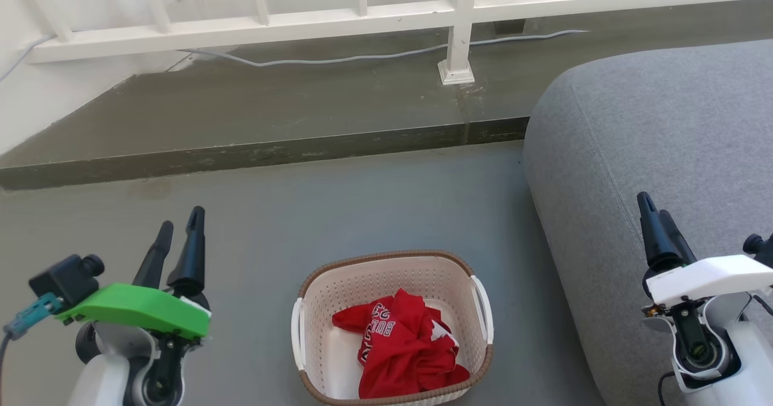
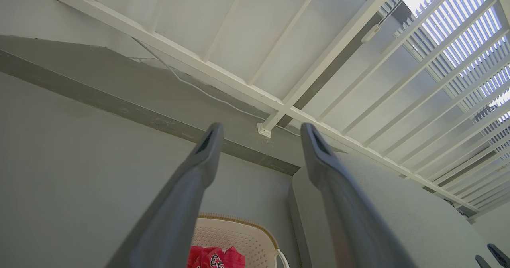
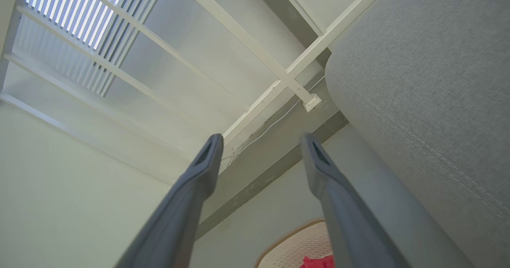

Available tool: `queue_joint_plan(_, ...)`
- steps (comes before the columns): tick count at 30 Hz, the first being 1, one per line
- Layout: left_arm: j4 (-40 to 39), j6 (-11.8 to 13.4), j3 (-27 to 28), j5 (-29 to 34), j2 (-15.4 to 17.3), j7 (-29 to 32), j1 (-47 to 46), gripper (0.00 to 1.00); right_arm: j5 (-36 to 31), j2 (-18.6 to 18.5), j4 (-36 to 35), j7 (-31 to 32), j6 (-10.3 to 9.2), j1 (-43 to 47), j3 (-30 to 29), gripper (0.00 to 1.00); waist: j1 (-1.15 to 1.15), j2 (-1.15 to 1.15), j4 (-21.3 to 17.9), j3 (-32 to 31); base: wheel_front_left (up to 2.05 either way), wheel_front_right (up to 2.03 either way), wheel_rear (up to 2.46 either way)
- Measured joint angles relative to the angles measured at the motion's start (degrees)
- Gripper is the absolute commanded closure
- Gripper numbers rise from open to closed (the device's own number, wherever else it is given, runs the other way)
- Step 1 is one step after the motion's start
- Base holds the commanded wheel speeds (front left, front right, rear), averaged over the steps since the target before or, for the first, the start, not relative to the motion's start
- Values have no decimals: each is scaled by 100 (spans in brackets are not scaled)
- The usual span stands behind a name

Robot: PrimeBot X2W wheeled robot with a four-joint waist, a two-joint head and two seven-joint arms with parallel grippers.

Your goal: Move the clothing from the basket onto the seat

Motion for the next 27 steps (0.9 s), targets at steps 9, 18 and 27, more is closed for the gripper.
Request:
queue_joint_plan(9, -135, 133, -294, 823, 26, -197, -4, 0, -749, -103, -55, -147, -174, -35, 203, 0, 0, 0, -24, 5, 0, 0, 0)
queue_joint_plan(18, -148, 264, -483, 1485, 40, -370, -6, 0, -1460, -156, -53, -332, -272, -92, 436, 0, 0, 0, -39, 21, 0, 0, 0)
queue_joint_plan(27, -125, 385, -628, 2023, 46, -549, -5, 0, -2149, -224, -13, -511, -372, -92, 657, 0, 0, 0, -29, 29, 0, 0, 0)
